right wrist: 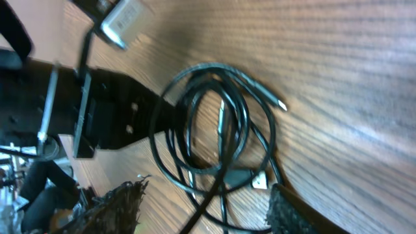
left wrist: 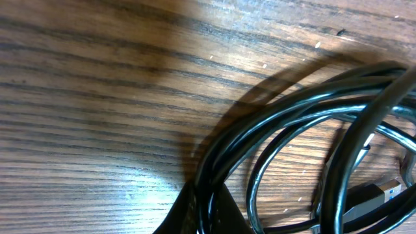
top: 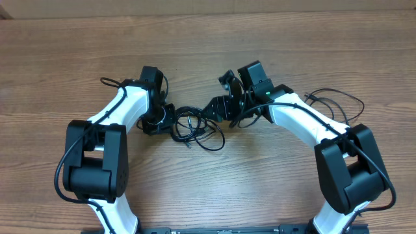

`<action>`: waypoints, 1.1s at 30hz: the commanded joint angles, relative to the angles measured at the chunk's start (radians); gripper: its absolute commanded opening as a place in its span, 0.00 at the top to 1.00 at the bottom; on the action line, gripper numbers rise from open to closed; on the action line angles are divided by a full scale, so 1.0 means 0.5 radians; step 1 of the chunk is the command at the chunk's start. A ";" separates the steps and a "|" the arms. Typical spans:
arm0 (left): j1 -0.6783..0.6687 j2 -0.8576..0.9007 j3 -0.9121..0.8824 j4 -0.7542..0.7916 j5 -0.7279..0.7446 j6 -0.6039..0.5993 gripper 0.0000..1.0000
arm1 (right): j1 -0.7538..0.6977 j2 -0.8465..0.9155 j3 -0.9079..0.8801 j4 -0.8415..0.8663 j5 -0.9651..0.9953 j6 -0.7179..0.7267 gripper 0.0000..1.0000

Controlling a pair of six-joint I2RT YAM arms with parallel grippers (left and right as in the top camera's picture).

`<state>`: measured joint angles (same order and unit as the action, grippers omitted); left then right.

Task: Untangle cables
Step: 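Pull the right gripper up and right, stretching a cable strand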

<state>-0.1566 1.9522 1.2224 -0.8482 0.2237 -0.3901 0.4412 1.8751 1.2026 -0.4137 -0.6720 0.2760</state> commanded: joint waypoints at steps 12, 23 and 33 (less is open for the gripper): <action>-0.002 0.086 -0.085 0.038 -0.078 -0.013 0.96 | 0.175 -0.021 0.029 -0.504 0.535 -0.032 0.84; 0.104 -0.008 0.005 -0.085 -0.376 0.071 0.96 | -0.023 -0.021 0.249 -0.883 1.057 -0.092 0.96; 0.723 -0.352 0.110 -0.186 -0.357 -0.334 0.96 | -0.399 -0.021 0.346 -1.072 1.491 -0.022 0.96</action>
<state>0.0666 1.8214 1.2617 -0.9176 0.1806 -0.4702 0.3550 1.8751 1.3624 -0.9356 -0.1043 0.2390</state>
